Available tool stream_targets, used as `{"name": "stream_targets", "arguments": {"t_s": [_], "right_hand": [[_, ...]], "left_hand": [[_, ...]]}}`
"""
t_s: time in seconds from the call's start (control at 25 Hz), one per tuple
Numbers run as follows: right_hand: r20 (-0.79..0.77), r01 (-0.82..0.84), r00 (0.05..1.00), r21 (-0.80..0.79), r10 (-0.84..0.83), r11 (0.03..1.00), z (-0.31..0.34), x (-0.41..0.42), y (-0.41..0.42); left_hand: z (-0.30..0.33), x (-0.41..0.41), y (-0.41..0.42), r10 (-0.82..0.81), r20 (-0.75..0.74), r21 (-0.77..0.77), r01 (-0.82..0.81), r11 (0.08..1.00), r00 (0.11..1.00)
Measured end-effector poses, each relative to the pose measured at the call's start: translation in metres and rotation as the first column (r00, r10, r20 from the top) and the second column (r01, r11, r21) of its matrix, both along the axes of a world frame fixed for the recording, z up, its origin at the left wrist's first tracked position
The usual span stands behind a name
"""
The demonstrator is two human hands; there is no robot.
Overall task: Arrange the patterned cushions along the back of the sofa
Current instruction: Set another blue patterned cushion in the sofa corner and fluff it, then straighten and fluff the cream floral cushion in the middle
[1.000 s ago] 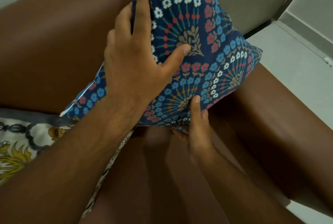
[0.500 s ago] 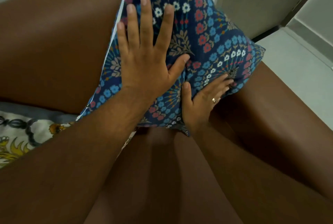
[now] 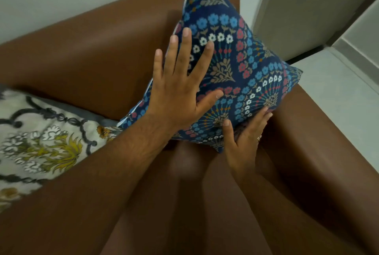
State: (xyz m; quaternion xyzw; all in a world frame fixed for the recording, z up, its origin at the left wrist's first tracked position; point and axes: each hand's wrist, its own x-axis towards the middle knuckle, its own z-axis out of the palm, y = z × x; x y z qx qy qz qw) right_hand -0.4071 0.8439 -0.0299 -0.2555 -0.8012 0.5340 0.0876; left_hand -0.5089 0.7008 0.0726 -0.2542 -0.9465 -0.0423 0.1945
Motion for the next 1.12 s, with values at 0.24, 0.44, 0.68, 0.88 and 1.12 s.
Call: {"name": "stream_targets", "arguments": {"t_s": [0.24, 0.44, 0.68, 0.88, 1.12], "right_hand": [[0.074, -0.294, 0.951, -0.079, 0.300, 0.953, 0.012, 0.081, -0.087], [0.203, -0.243, 0.887, -0.559, 0.415, 0.793, -0.002, 0.092, -0.208], [0.345, 0.185, 0.927, -0.760, 0.147, 0.623, -0.009, 0.065, -0.310], [0.239, 0.136, 0.966, -0.792, 0.096, 0.596, -0.013, 0.065, -0.346], [0.218, 0.113, 0.969, -0.806, 0.113, 0.581, -0.018, 0.055, -0.376]], "left_hand": [[0.031, 0.056, -0.125, 0.228, 0.016, -0.067, -0.226, 0.972, 0.974], [0.048, 0.106, -0.332, 0.443, 0.062, 0.040, -0.446, 0.894, 0.894], [0.001, 0.106, -0.411, 0.000, 0.652, 0.458, -0.393, 0.798, 0.758], [-0.002, 0.109, -0.431, 0.038, 0.409, 0.598, -0.299, 0.744, 0.912], [0.009, 0.117, -0.456, 0.095, 0.209, 0.659, -0.212, 0.721, 0.973]]}}
